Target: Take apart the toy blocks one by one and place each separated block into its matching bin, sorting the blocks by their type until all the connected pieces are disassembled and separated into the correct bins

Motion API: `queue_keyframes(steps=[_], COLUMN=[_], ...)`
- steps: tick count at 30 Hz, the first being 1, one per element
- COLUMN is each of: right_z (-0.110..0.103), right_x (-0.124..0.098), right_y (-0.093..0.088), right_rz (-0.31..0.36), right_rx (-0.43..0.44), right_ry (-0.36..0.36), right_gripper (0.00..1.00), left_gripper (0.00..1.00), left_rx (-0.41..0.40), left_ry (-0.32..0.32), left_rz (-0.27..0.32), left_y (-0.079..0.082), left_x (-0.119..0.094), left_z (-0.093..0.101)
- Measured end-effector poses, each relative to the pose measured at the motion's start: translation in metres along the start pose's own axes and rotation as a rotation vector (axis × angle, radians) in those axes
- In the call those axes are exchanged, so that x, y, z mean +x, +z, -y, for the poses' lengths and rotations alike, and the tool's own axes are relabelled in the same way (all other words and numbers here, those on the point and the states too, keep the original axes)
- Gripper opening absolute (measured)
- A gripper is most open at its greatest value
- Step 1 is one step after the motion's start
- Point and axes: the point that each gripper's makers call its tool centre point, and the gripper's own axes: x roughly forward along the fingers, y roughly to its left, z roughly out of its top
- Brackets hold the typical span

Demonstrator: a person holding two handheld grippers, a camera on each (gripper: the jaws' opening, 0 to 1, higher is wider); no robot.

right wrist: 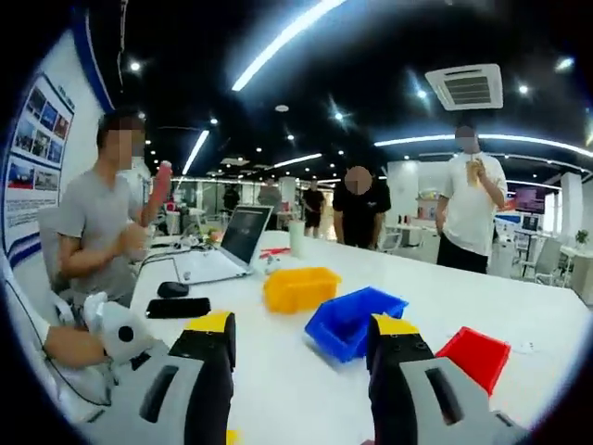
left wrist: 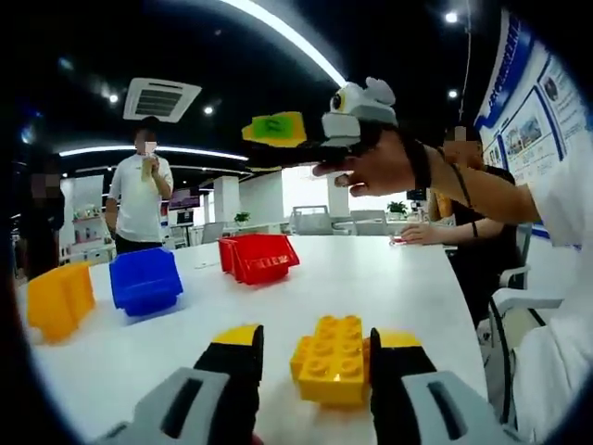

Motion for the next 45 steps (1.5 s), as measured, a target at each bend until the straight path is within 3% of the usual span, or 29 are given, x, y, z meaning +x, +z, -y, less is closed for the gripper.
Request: queue_keyframes(steps=[7,9,18,21,23,24,27,30,34,40,42,45], right_z=[-0.014,-0.018,-0.028,-0.027,-0.025,-0.024,-0.025,-0.027,-0.033,-0.048,-0.054,-0.066], right_x=[-0.050,-0.061,-0.091,-0.094,-0.095,-0.096,-0.096,-0.095,-0.090,-0.077,-0.073,-0.063], right_y=[-0.018,-0.032,-0.076,-0.089,-0.088,-0.087,-0.083,-0.081,-0.088,-0.111,-0.121,-0.135], right_rz=[0.034,0.017,0.005,-0.006,0.000,0.004,0.011,0.018,0.006,-0.043,-0.064,-0.095], right_rx=[0.002,-0.003,0.002,0.017,0.035,0.038,0.034,0.035,0.043,0.055,0.066,0.079], right_ry=[-0.081,-0.096,-0.123,-0.132,-0.134,-0.136,-0.135,-0.129,-0.116,-0.089,-0.079,-0.060], right_gripper=[0.59,0.61,0.60,0.60,0.60,0.60,0.60,0.59,0.59,0.58,0.59,0.59], left_gripper=[0.44,0.44,0.44,0.44,0.43,0.43,0.41,0.29,0.27,0.27,0.27,0.27], left_rx=[-0.015,-0.023,-0.039,-0.043,0.000,-0.007,0.005,-0.029,-0.076,-0.127,-0.155,-0.171], left_ry=[0.001,-0.002,-0.005,-0.004,0.019,0.027,0.024,0.013,0.027,0.067,0.088,0.098], left_rz=[0.010,0.017,0.024,0.024,0.050,0.026,0.054,0.042,0.025,0.038,0.038,0.051], left_y=[0.002,0.003,0.003,0.003,0.010,0.006,0.011,0.008,0.005,0.011,0.011,0.015], left_x=[0.000,0.001,0.003,0.003,0.000,-0.002,0.000,-0.003,-0.005,-0.003,0.000,0.002], left_z=[0.003,0.004,0.007,0.006,-0.009,-0.010,-0.010,-0.003,0.003,0.005,-0.007,-0.005])
